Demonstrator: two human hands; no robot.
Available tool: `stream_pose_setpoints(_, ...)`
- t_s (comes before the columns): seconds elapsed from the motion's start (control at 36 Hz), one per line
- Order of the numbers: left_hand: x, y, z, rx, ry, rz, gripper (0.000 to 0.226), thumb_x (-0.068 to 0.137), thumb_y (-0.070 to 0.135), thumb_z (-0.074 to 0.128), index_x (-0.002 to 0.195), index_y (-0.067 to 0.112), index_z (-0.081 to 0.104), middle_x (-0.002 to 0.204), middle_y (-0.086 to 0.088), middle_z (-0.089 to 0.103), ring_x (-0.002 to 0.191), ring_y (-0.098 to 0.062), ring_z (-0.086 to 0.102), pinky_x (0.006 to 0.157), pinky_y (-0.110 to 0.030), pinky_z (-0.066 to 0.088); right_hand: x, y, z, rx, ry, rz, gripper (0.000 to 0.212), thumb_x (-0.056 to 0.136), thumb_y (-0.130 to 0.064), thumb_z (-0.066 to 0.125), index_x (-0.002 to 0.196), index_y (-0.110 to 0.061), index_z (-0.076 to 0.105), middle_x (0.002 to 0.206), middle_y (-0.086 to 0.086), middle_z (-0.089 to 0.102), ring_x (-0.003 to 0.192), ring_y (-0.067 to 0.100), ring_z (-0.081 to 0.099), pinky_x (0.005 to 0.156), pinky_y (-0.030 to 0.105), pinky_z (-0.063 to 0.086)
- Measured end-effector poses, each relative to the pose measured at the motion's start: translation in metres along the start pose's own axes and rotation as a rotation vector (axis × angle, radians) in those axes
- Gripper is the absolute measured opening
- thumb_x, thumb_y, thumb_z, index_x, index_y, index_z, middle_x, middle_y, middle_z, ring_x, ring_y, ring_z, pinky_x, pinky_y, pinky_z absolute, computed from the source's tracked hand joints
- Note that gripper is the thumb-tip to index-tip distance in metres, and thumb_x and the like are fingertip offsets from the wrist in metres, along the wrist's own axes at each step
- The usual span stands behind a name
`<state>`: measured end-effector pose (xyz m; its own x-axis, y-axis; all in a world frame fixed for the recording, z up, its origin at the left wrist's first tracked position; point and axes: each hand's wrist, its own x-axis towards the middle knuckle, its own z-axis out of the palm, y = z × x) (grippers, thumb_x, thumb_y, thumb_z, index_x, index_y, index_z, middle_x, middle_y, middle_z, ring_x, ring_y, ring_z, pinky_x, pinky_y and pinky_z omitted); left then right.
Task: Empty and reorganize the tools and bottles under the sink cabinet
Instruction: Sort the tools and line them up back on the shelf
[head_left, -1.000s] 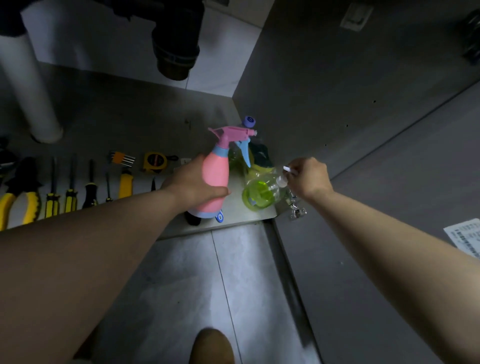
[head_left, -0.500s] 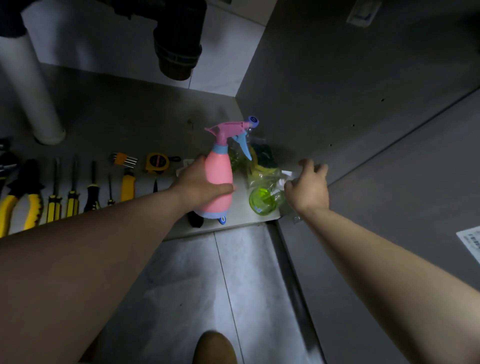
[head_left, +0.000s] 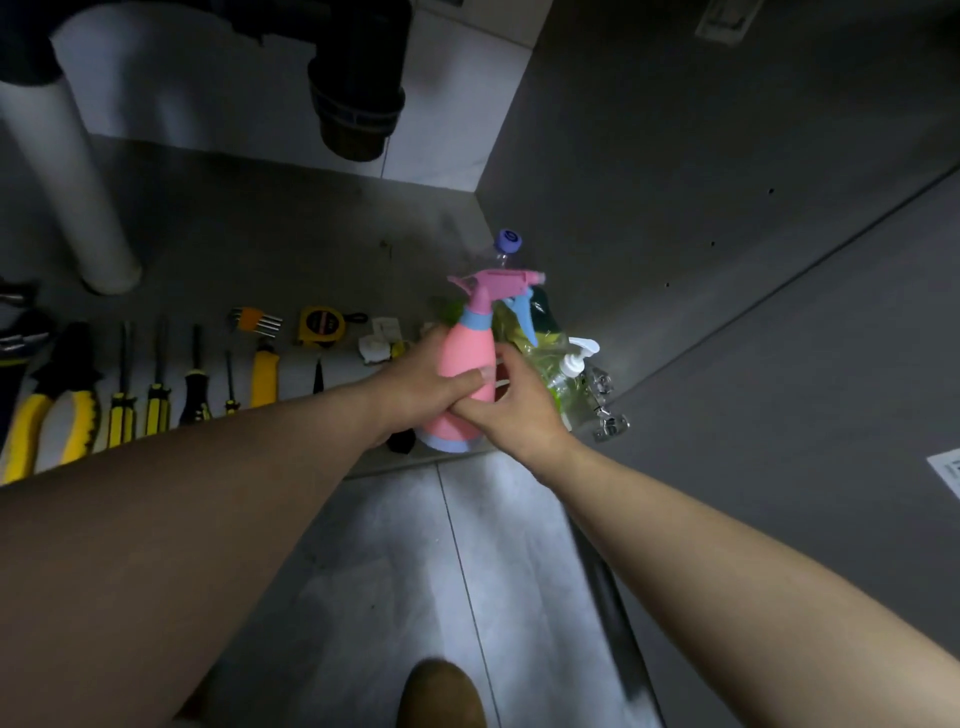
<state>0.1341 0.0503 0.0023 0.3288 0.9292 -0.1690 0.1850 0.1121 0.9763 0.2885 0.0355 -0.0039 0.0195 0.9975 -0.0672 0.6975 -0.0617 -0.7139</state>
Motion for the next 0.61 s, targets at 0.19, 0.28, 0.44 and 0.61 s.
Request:
stream_pose_setpoints(0.19, 0.016, -0.008, -0.011, 0.128, -0.02, -0.001, 0.06, 0.093, 0.015, 0.071, 0.148, 0.012, 0.045, 0.138, -0.008, 0.055, 0.126, -0.015, 0.054, 0.11, -0.03, 0.042, 0.022, 0.019, -0.009, -0.079, 0.193, 0.118, 0.058, 0.065, -0.043, 0.088, 0.113, -0.03, 0.058, 0.094, -0.015, 0.063, 0.083, 0.005, 0.064, 0.069, 0.022, 0.046)
stream_pose_setpoints(0.28, 0.018, -0.018, -0.024, 0.275, 0.037, -0.01, 0.042, 0.092, 0.023, 0.072, 0.131, 0.015, 0.06, 0.118, -0.004, 0.06, 0.109, -0.017, 0.061, 0.098, -0.027, 0.046, 0.033, 0.024, -0.006, -0.159, 0.214, 0.183, 0.064, 0.065, -0.047, 0.086, 0.118, -0.027, 0.056, 0.102, -0.007, 0.065, 0.094, 0.021, 0.064, 0.079, 0.031, 0.05)
stream_pose_setpoints(0.44, 0.006, -0.041, -0.039, 0.437, 0.101, -0.012, 0.032, 0.096, 0.018, 0.064, 0.127, 0.018, 0.059, 0.11, -0.002, 0.06, 0.098, -0.016, 0.059, 0.086, -0.026, 0.046, 0.049, 0.019, 0.016, -0.16, 0.199, 0.271, 0.065, 0.07, -0.044, 0.084, 0.124, -0.026, 0.053, 0.117, 0.002, 0.067, 0.104, 0.028, 0.065, 0.081, 0.033, 0.048)
stream_pose_setpoints(0.61, 0.001, -0.044, -0.044, 0.488, 0.072, 0.016, 0.035, 0.094, 0.016, 0.063, 0.128, 0.018, 0.056, 0.122, -0.009, 0.06, 0.108, -0.021, 0.06, 0.099, -0.037, 0.05, 0.058, 0.019, 0.032, -0.132, 0.253, 0.394, 0.057, 0.075, -0.041, 0.082, 0.122, -0.022, 0.056, 0.118, 0.006, 0.067, 0.109, 0.032, 0.065, 0.085, 0.037, 0.048)
